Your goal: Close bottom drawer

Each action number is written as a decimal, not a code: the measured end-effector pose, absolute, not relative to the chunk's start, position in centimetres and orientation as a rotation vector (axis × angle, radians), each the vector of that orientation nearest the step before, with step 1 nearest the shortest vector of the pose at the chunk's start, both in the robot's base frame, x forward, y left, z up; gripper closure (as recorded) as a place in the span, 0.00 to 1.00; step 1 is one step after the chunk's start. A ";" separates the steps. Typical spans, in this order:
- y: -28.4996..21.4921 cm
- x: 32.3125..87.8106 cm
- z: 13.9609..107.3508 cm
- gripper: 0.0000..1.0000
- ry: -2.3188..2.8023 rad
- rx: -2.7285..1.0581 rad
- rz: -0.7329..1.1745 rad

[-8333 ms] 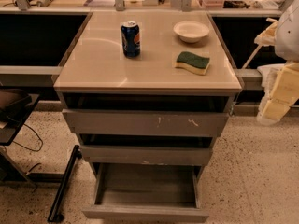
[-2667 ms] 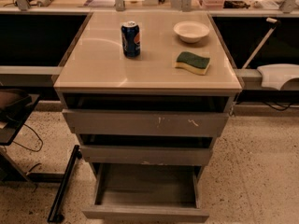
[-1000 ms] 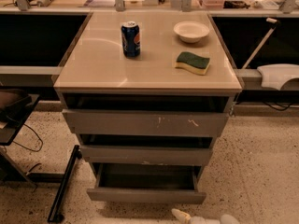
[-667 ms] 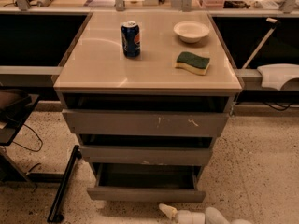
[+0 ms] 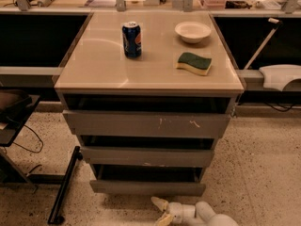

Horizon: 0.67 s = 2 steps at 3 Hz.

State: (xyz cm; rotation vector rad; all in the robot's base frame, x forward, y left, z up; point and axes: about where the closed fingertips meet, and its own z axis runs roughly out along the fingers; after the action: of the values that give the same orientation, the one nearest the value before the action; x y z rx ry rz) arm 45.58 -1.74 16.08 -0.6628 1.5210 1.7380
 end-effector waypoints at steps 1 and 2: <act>-3.8 47.6 17.5 0.00 1.508 -0.653 1.574; -7.3 53.6 25.6 0.00 1.393 -0.681 1.236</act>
Offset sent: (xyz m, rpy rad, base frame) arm 0.0729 -0.2140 0.2397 -0.3050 -0.7594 -1.0690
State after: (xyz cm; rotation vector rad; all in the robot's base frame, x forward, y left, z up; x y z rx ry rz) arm 53.57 -7.30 25.56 -0.6814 1.3930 1.2359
